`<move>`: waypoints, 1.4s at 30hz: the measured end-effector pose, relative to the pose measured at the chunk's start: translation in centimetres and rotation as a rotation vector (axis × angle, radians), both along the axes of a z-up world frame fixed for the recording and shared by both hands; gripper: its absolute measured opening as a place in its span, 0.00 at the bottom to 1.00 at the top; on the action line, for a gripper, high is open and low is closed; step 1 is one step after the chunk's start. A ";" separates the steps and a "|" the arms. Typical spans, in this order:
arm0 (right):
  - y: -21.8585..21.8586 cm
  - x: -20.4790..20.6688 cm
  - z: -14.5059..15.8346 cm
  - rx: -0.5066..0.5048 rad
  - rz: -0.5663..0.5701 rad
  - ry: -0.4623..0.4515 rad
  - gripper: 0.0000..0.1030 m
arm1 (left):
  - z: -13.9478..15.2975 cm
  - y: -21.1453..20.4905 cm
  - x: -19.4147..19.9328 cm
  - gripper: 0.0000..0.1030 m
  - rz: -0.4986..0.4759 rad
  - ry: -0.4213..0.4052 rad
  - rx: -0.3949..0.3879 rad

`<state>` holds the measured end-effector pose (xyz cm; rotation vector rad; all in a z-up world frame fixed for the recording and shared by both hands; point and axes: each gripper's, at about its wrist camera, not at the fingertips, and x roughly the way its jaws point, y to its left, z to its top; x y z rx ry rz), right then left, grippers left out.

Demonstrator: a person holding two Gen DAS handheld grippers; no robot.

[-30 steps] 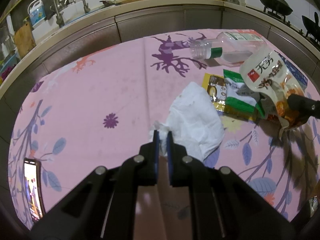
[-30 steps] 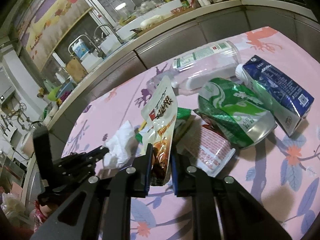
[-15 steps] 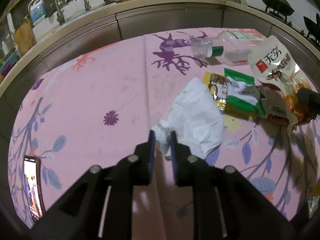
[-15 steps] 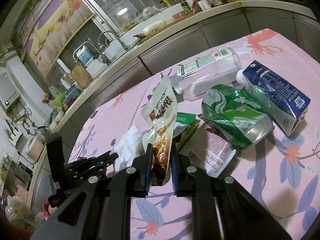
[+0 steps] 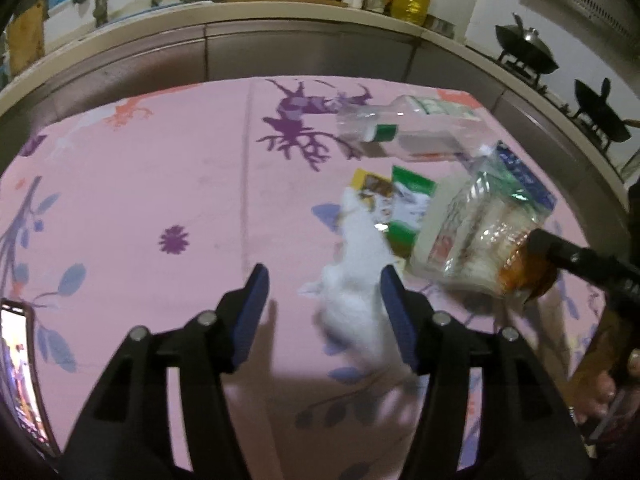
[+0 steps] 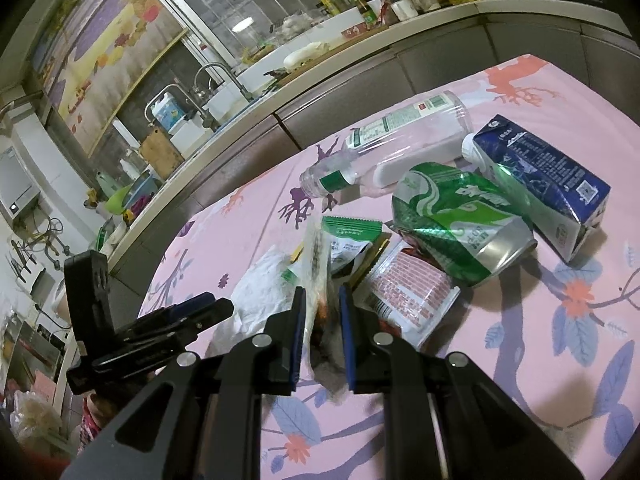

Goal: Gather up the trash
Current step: 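Lift the tissue and snack bag off the cloth with both grippers, then carry tissue and snack bag to the round bin and open both grippers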

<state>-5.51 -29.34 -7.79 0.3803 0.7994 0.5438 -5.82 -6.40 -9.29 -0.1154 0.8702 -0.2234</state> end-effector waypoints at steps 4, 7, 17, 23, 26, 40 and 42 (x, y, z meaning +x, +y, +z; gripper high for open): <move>0.0 -0.3 -0.2 -0.017 0.009 -0.006 0.14 | 0.0 -0.8 0.2 0.55 -0.017 0.017 -0.033; 0.0 -0.3 -0.8 -0.012 0.023 0.019 0.14 | -0.4 -1.6 0.4 0.55 -0.016 0.027 0.012; -2.7 -1.4 -2.7 0.107 0.031 0.080 0.45 | -1.7 -0.3 -0.2 0.62 0.038 0.062 0.099; -3.7 -3.0 -3.2 0.093 0.053 0.069 0.76 | -1.9 0.1 -0.3 0.72 0.046 0.064 0.076; -3.3 -2.9 -3.8 0.056 0.064 0.082 0.76 | -2.0 -0.3 -0.2 0.72 0.034 0.065 0.077; 0.0 -1.9 -4.6 0.095 0.211 0.166 0.12 | -1.8 -0.4 -0.4 0.14 0.021 0.083 0.050; -0.2 -2.5 -3.5 0.119 0.230 0.139 0.12 | -0.2 -0.1 -1.4 0.13 0.012 0.054 0.023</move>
